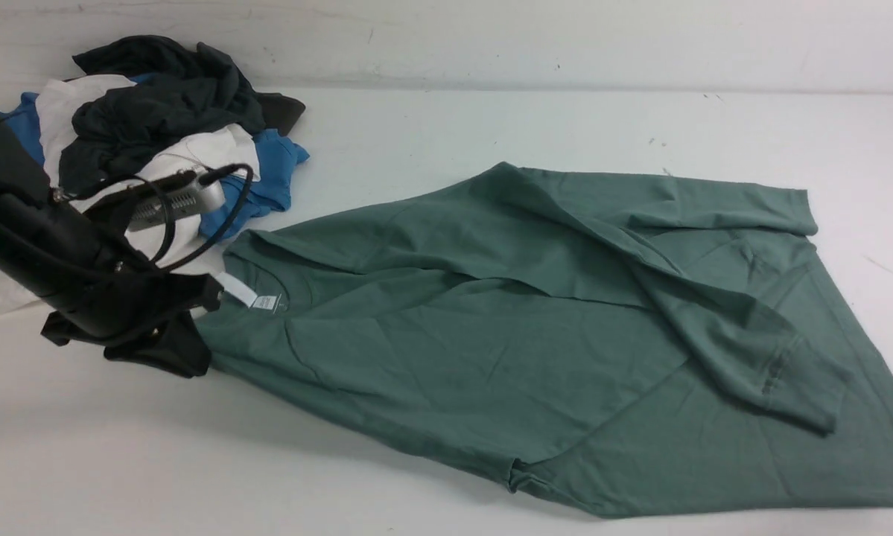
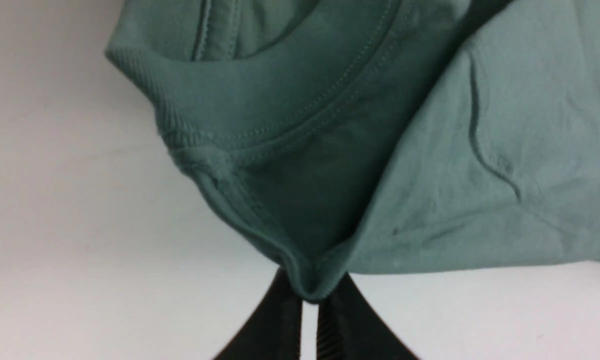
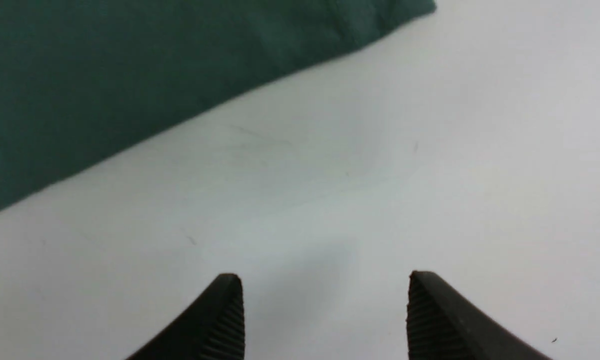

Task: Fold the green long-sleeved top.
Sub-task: Use both arms simultaneously to clamp the lower edge of the clothing fabric, then use both arms to drag the lower edge of the fabric forward and fold it over the upper edge

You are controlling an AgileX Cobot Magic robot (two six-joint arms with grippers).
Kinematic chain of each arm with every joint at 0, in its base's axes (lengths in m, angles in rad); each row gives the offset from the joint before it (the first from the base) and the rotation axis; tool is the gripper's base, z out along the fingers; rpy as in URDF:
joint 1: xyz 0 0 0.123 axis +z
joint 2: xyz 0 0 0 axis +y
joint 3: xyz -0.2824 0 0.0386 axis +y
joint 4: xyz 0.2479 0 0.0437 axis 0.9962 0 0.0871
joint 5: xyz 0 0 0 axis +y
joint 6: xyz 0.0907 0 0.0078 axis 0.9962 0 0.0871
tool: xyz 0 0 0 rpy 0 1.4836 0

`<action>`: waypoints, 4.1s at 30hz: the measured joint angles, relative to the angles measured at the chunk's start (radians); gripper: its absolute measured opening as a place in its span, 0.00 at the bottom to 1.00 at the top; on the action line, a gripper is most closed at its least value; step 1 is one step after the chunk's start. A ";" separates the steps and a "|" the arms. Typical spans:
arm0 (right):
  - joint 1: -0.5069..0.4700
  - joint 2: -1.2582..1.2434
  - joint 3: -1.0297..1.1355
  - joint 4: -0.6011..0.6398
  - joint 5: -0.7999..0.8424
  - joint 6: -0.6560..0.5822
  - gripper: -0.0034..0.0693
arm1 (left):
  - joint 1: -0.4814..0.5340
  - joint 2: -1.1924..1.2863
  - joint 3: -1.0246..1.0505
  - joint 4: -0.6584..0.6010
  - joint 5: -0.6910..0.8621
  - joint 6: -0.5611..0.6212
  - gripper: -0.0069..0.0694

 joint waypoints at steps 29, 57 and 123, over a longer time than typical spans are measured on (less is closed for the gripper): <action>0.081 0.222 -0.103 -0.121 -0.210 -0.071 0.58 | -0.003 -0.042 -0.052 0.046 0.133 -0.037 0.45; 0.082 -0.108 0.164 -0.113 -0.122 -0.028 0.08 | -0.432 -0.002 0.088 0.109 -0.084 -0.272 0.46; 0.082 -0.168 -0.401 -0.050 0.103 -0.044 0.08 | -0.383 -0.081 -0.235 0.092 0.048 -0.350 0.10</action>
